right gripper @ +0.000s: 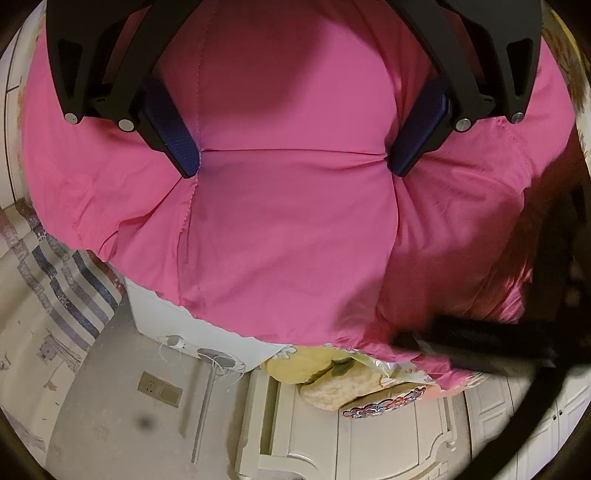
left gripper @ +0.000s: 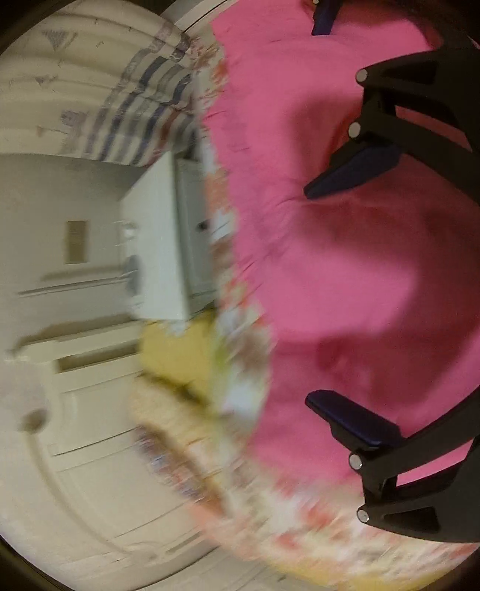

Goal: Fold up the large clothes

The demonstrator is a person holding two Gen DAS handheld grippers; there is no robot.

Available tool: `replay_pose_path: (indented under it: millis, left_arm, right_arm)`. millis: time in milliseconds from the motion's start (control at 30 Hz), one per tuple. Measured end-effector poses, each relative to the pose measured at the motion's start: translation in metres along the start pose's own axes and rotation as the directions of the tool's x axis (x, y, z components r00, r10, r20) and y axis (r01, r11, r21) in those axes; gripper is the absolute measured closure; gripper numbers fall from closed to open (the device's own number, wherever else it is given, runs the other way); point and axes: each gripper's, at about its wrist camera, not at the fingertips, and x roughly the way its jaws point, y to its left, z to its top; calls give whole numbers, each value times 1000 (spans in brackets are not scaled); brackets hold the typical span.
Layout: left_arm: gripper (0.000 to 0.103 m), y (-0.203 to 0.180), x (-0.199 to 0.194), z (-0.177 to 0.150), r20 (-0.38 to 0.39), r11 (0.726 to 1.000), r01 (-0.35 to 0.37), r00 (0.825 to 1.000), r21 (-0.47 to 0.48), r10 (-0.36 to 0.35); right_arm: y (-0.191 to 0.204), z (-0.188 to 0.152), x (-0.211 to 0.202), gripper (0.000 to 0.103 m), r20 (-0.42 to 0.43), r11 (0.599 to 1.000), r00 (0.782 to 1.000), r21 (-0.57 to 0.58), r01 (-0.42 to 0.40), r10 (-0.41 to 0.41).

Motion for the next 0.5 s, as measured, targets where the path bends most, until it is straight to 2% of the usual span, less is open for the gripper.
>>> replay_pose_path:
  millis: [33,67,133,167,233,333,500]
  left_arm:
    - [2,8,1,0,1,1000,-28,1000,-1,28]
    - [2,23,12,-1,-32,999,-43,999,-20,43]
    - [2,53,42,-11,-122,990,78,988,-121,-92]
    - [2,61,48,-13,-125,981,114,983,-160,-134]
    - [2,75,57,-16,-89,952,195,971,-235,-221]
    - [2,84,64,-23,-46,913,266,955,-309,-293]
    - [2,99,64,-36,24,853,357,926,-380,-377]
  right_arm:
    - [1,-1,-1,4,2,1000,1000,0,1,-1]
    - [1,-2,-2,4,5,1000,1000,2,0,0]
    - [-1,-2,0,4,8,1000,1000,4,-7,7]
    - [-3,-2,1,4,12,1000,1000,7,-13,13]
    - [-4,-3,0,4,18,1000,1000,11,-15,15]
    - [-6,-4,1,4,33,999,999,23,-28,27]
    - [-11,-4,4,4,47,997,997,42,-60,59]
